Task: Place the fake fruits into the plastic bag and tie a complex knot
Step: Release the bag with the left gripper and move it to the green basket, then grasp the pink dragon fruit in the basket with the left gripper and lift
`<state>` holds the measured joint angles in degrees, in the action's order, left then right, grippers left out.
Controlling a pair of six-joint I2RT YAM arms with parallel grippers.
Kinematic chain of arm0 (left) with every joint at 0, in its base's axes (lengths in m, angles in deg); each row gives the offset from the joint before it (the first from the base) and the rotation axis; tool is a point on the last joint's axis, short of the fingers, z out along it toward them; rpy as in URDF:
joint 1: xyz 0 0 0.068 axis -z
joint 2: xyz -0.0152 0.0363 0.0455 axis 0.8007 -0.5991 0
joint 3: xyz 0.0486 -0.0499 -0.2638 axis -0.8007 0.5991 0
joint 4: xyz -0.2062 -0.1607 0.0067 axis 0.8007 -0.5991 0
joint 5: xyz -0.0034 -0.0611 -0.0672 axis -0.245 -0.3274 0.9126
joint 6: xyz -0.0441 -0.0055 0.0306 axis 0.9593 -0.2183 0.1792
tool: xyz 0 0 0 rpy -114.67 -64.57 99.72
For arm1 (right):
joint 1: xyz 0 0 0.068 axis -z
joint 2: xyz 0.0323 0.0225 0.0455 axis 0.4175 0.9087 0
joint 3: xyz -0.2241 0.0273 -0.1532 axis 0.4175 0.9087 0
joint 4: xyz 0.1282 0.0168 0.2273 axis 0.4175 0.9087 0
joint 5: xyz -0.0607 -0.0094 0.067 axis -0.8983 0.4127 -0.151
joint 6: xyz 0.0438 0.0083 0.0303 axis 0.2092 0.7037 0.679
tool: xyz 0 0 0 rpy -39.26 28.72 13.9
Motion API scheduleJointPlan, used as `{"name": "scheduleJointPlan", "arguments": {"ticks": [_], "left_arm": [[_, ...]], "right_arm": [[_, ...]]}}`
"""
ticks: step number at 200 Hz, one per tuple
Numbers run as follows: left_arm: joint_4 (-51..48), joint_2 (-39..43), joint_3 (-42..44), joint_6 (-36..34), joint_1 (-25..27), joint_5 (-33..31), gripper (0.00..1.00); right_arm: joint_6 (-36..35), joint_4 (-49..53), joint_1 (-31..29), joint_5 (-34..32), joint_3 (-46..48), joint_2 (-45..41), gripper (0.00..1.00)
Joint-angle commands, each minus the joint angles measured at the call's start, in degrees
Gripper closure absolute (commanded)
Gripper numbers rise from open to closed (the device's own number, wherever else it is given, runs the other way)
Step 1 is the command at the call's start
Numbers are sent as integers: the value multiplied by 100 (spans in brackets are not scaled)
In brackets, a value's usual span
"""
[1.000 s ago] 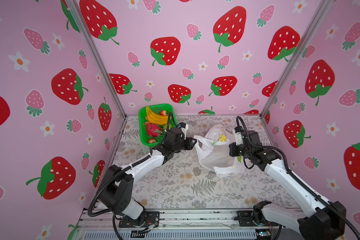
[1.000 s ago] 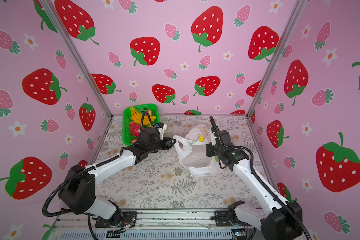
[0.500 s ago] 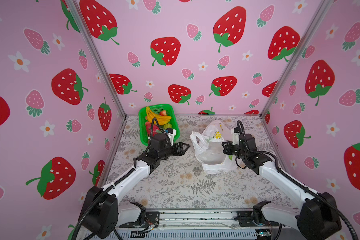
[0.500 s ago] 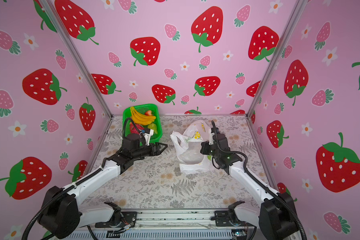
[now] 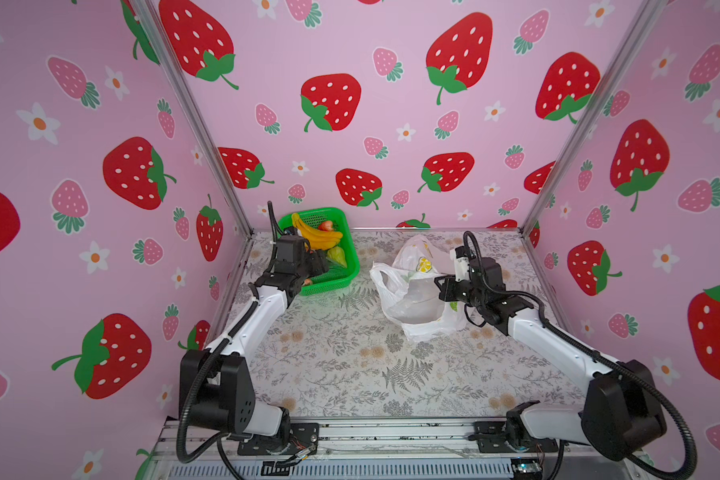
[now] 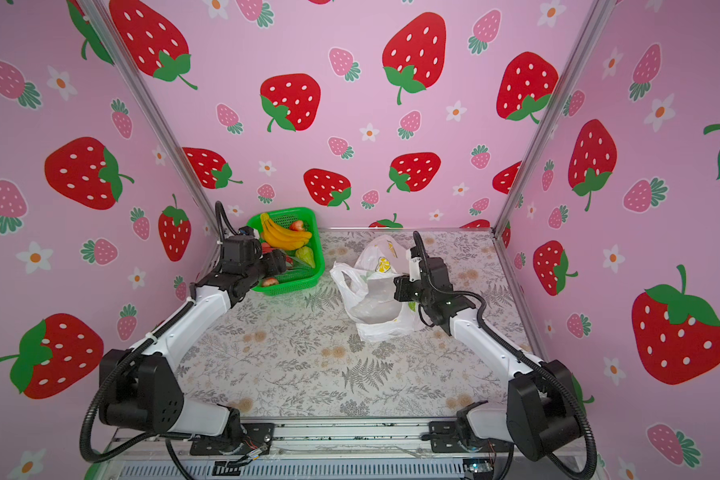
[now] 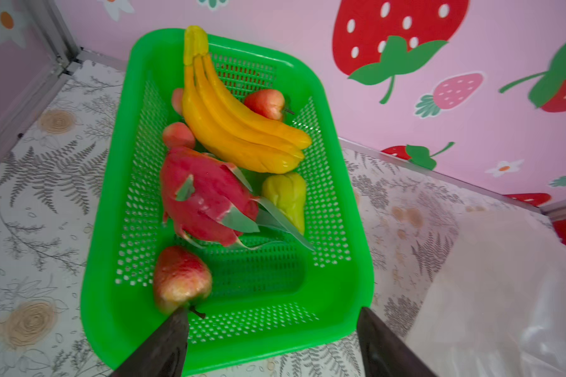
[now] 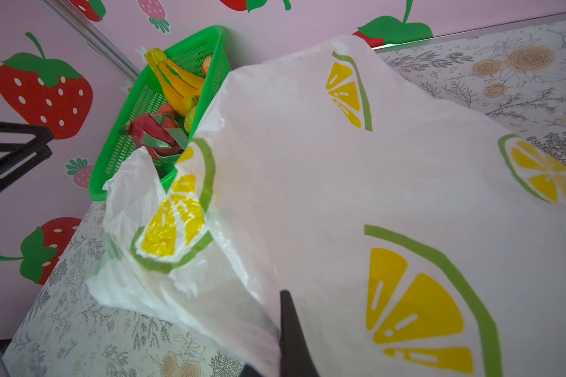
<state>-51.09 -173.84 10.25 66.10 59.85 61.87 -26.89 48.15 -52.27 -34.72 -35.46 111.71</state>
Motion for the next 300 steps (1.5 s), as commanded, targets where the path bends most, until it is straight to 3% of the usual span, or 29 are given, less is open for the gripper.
{"name": "scheduleJointPlan", "arguments": {"ticks": [1, 41, 87, 170, 227, 300], "left_arm": [[-786, -555, -705, -289, -101, 107, 18], [-982, -1516, -1334, 129, -18, 752, 23], [-794, -2326, -1897, 537, 103, 1271, 35], [-900, -3334, -2828, 829, 150, 1282, 39], [-891, -3674, -3084, 925, 156, 1307, 50], [-818, -3894, -3164, 979, 178, 1358, 71]], "right_arm": [[-467, -12, 39, 16, -209, 164, 100], [-533, -156, 79, 148, -69, 144, 100], [-592, -240, 96, 147, 67, 12, 100], [-609, -294, 96, 254, 122, -47, 100], [-624, -307, 96, 251, 156, -75, 100], [-633, -333, 101, 261, 174, -51, 99]]}}
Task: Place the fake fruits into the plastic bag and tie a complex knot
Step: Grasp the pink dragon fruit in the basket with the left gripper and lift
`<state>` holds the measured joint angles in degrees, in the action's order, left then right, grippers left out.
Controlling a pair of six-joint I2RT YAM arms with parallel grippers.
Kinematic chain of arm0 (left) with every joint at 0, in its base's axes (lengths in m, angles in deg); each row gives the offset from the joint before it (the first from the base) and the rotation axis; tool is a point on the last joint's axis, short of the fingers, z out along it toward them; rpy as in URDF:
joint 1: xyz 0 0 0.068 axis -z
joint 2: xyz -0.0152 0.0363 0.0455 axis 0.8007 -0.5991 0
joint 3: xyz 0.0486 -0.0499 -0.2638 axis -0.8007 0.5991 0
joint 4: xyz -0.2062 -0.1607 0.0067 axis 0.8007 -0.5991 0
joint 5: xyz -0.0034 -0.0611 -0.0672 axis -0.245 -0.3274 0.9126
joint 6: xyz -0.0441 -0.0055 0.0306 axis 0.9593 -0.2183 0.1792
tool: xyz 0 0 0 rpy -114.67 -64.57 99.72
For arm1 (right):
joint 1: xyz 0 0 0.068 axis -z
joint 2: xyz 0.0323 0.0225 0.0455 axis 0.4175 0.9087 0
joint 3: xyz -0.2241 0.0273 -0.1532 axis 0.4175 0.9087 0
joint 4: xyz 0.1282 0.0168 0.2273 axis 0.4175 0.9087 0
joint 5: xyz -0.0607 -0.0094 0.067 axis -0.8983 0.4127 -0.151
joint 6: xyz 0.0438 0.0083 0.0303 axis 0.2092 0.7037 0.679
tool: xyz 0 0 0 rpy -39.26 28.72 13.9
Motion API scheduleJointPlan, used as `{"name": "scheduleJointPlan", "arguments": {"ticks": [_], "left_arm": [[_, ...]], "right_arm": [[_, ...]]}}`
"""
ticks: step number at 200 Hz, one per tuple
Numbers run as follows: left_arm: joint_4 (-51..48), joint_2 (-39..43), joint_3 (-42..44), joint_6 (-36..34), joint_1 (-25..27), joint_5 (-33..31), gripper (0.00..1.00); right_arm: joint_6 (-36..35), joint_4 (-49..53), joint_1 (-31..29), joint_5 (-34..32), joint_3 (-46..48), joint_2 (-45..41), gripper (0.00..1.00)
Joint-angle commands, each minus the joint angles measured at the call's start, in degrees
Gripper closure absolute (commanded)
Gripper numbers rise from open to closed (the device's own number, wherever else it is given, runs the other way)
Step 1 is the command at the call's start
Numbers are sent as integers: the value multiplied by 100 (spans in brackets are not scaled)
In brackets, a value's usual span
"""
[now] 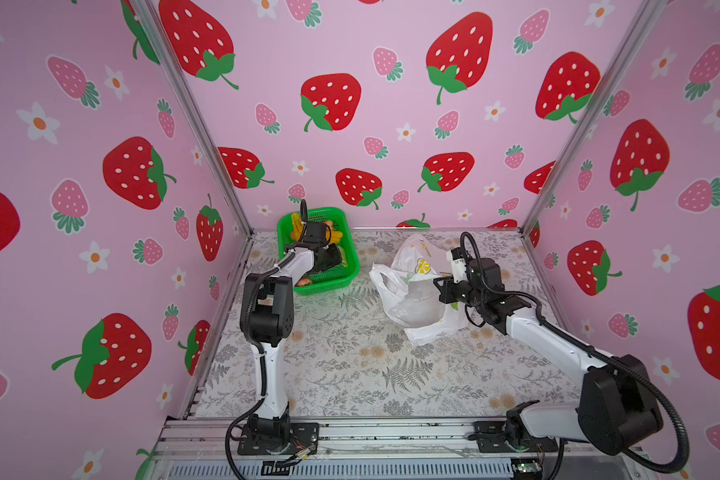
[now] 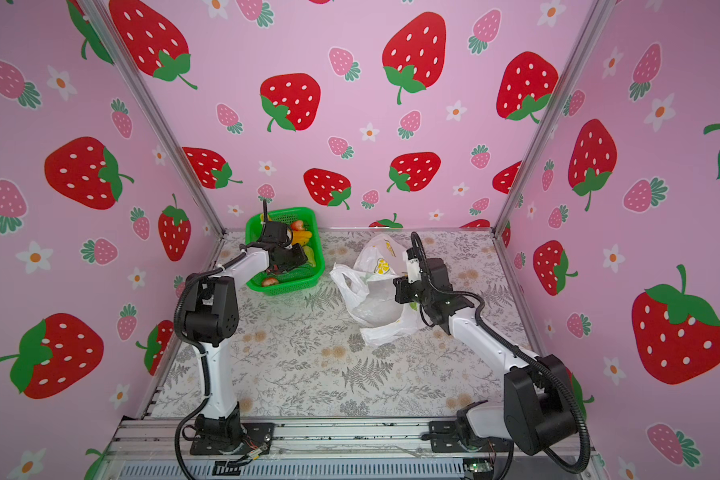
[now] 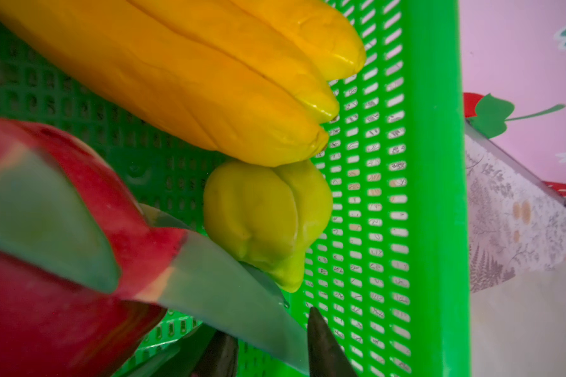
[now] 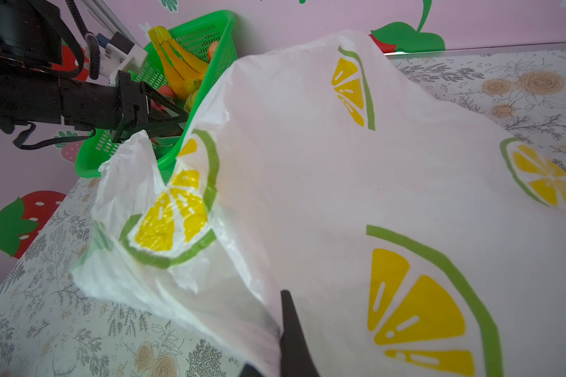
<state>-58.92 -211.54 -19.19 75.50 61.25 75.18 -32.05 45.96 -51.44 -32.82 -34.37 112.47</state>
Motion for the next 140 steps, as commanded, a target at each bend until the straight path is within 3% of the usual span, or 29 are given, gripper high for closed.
{"name": "scheduleJointPlan", "arguments": {"ticks": [1, 83, 91, 140], "left_arm": [[-36, -125, -218, 39, 38, 21, 71], [294, 392, 258, 82, 38, -62, 93], [366, 515, 384, 96, 38, -84, 100], [869, 1461, 1285, 237, 38, -294, 100]], "right_arm": [[-119, -119, 20, 75, 65, -126, 99], [-137, -119, 13, 33, 74, -125, 100], [-133, -110, 13, 23, 67, -124, 100], [-154, -106, 13, 9, 83, -127, 100]]}}
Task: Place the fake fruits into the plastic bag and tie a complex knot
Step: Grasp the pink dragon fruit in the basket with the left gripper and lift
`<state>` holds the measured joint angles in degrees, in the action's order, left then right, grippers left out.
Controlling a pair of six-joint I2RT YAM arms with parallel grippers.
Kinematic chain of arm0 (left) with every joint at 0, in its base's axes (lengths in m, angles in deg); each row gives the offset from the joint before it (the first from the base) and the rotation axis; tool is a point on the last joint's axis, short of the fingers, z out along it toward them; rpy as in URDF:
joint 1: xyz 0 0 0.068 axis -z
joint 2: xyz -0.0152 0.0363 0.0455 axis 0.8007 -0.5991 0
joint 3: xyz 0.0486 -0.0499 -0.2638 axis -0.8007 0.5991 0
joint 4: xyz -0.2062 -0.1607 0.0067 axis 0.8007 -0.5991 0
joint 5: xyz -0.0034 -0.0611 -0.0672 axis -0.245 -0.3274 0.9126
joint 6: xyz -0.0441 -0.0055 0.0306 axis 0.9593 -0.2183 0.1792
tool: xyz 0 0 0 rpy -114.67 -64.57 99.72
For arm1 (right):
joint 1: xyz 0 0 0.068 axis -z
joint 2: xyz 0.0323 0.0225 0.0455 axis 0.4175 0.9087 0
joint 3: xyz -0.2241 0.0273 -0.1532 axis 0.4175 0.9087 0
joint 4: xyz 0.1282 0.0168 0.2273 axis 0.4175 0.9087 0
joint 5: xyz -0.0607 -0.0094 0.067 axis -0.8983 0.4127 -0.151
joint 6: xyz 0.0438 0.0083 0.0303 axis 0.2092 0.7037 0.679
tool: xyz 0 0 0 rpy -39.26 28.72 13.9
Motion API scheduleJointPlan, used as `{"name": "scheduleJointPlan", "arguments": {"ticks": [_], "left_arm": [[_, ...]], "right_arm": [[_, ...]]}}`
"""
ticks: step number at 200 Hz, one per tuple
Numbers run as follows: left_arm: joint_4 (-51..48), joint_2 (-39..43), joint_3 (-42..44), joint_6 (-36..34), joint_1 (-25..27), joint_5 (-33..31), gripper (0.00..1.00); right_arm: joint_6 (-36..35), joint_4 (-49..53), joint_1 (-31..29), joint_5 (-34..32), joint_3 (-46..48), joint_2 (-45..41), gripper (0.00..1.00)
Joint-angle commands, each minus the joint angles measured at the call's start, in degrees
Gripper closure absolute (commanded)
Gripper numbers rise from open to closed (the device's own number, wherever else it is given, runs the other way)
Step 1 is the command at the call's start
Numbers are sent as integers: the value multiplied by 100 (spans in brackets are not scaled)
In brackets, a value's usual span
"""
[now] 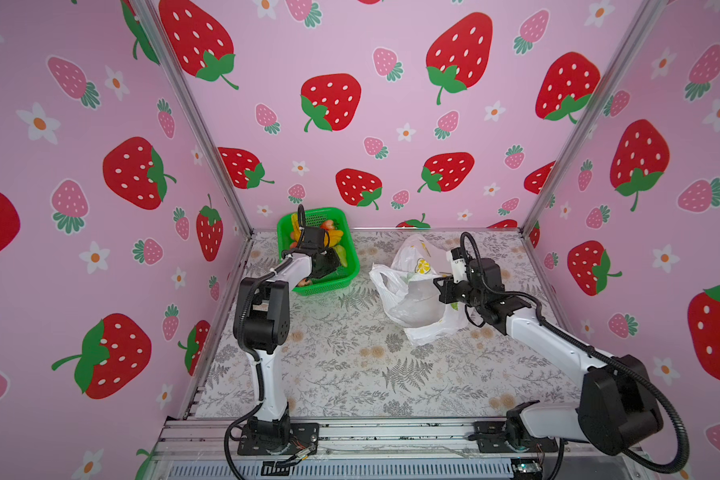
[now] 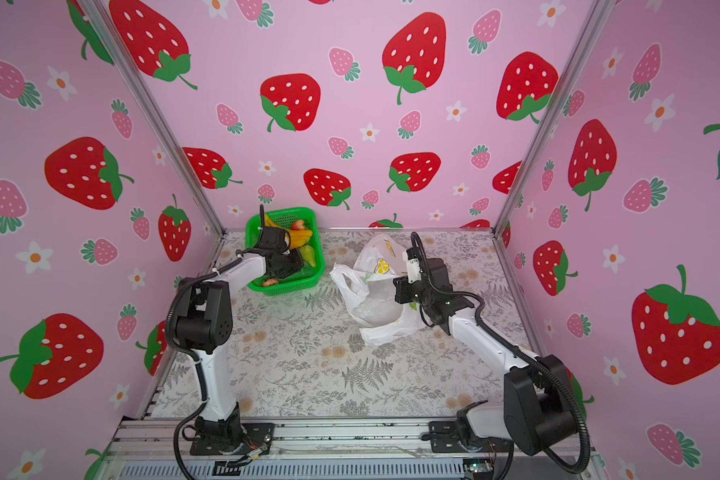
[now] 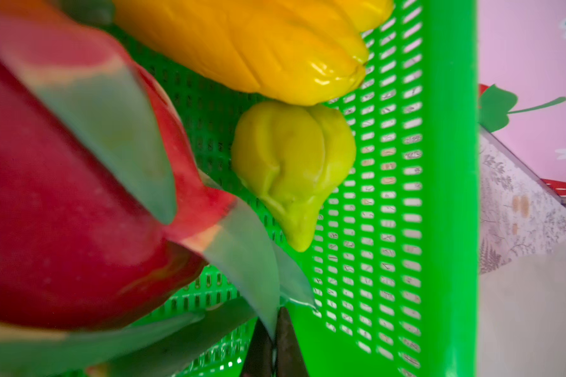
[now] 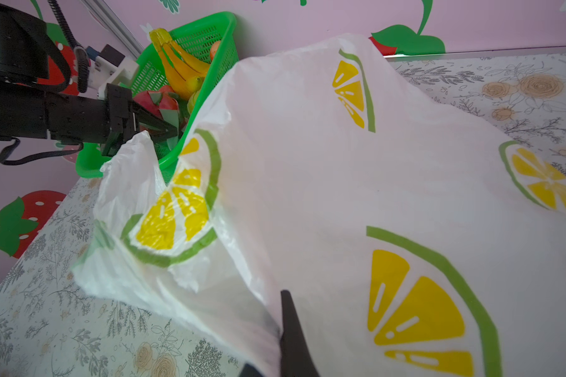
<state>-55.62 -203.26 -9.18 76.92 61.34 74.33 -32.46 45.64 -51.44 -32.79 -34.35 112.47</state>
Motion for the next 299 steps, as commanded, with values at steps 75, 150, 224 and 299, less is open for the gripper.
{"name": "scheduleJointPlan", "arguments": {"ticks": [75, 150, 224, 299], "left_arm": [[1295, 2148, 1320, 321, 32, -132, 100], [1437, 3973, 2295, 632, 888, -50, 100], [1684, 5395, 3578, 993, 3012, 144, 100], [2884, 4209, 3355, 1387, 3830, 1012, 100]], "right_arm": [[-87, -73, 13, -104, 98, -156, 100], [250, -7, 212, 48, 11, -159, 100], [365, 259, 371, 525, -342, 24, 100], [726, 173, 382, 1239, -293, -89, 100]]}}
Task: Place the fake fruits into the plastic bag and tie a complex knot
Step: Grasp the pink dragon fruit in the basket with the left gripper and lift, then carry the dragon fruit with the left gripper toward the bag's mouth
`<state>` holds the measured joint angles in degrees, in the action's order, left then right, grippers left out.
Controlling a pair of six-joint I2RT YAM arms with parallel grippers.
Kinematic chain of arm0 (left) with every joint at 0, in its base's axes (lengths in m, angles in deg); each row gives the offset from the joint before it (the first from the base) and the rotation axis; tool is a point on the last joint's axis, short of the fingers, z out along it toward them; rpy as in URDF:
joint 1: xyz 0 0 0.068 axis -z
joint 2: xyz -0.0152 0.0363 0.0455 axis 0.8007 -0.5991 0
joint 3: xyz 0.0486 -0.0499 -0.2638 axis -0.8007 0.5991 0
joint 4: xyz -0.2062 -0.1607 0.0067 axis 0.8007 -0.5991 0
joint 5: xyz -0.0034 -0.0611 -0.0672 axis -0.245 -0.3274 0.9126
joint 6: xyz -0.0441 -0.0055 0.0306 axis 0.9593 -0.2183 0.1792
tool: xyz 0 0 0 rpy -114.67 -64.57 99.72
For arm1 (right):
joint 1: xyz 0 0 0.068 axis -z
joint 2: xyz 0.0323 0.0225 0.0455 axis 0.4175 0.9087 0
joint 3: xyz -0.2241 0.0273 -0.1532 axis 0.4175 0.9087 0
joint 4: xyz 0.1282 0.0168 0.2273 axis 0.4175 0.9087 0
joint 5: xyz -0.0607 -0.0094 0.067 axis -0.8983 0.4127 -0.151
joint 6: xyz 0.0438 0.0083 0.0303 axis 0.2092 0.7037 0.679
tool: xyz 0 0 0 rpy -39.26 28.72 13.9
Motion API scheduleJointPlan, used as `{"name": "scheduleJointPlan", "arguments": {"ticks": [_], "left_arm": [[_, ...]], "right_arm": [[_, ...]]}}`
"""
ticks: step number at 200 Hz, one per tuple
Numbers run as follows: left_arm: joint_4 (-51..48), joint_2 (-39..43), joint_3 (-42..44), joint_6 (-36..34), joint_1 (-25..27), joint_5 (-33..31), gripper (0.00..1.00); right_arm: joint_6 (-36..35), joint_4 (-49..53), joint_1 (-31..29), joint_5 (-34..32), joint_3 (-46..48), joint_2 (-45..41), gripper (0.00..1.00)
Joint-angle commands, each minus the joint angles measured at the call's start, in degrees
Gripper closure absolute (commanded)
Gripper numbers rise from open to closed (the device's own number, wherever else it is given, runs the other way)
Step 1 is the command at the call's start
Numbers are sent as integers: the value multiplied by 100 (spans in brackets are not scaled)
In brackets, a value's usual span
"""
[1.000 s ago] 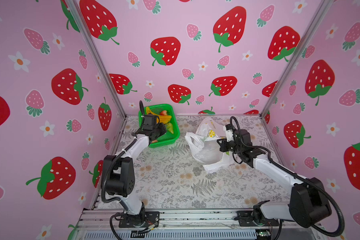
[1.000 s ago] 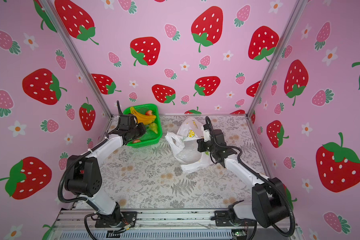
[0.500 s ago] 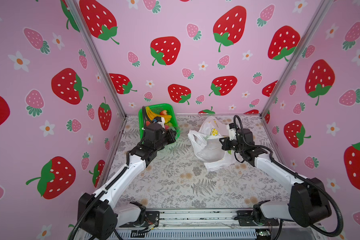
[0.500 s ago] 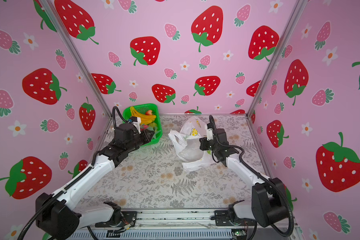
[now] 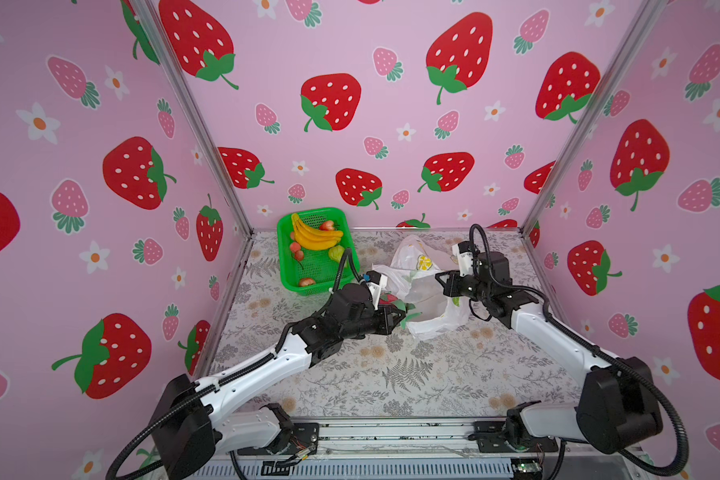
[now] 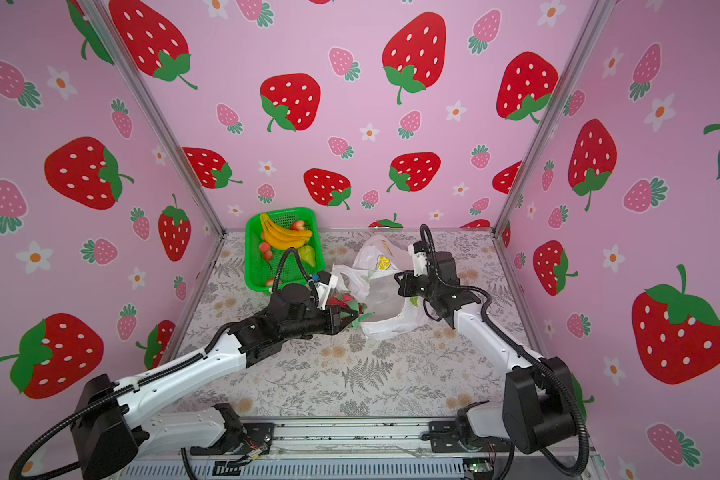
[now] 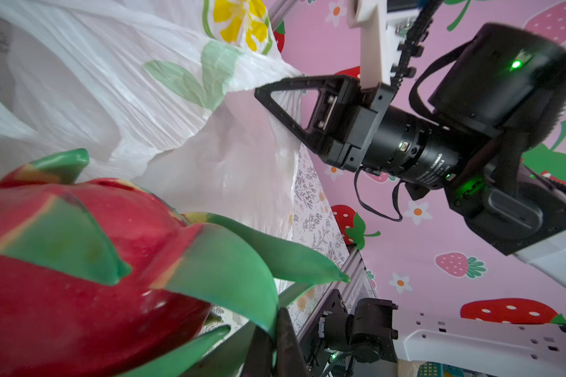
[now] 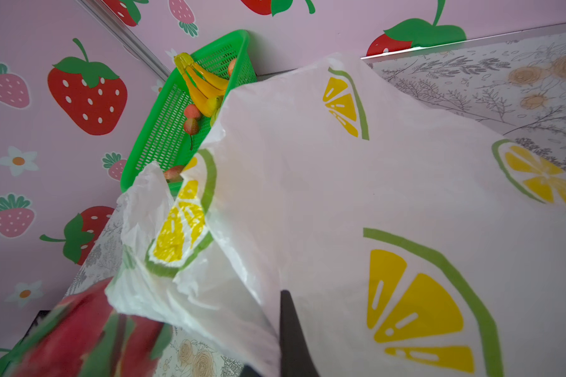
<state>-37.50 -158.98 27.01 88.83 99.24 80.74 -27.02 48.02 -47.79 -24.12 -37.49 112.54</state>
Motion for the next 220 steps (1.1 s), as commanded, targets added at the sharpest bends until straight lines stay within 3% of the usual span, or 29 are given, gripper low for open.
{"name": "scheduleJointPlan", "arguments": {"ticks": [1, 97, 149, 220], "left_arm": [[1091, -235, -270, 211, 44, 372, 100], [2362, -1398, -672, 1217, 174, 1207, 100], [2226, -1284, -713, 1259, 356, 1207, 100], [2547, -1266, -698, 1450, 563, 1393, 100]], "right_arm": [[184, -65, 17, 383, 24, -96, 100], [527, -181, 24, 895, 39, -189, 100], [87, 481, 18, -261, -328, -57, 100], [46, 582, 17, 18, -478, 121, 99]]}}
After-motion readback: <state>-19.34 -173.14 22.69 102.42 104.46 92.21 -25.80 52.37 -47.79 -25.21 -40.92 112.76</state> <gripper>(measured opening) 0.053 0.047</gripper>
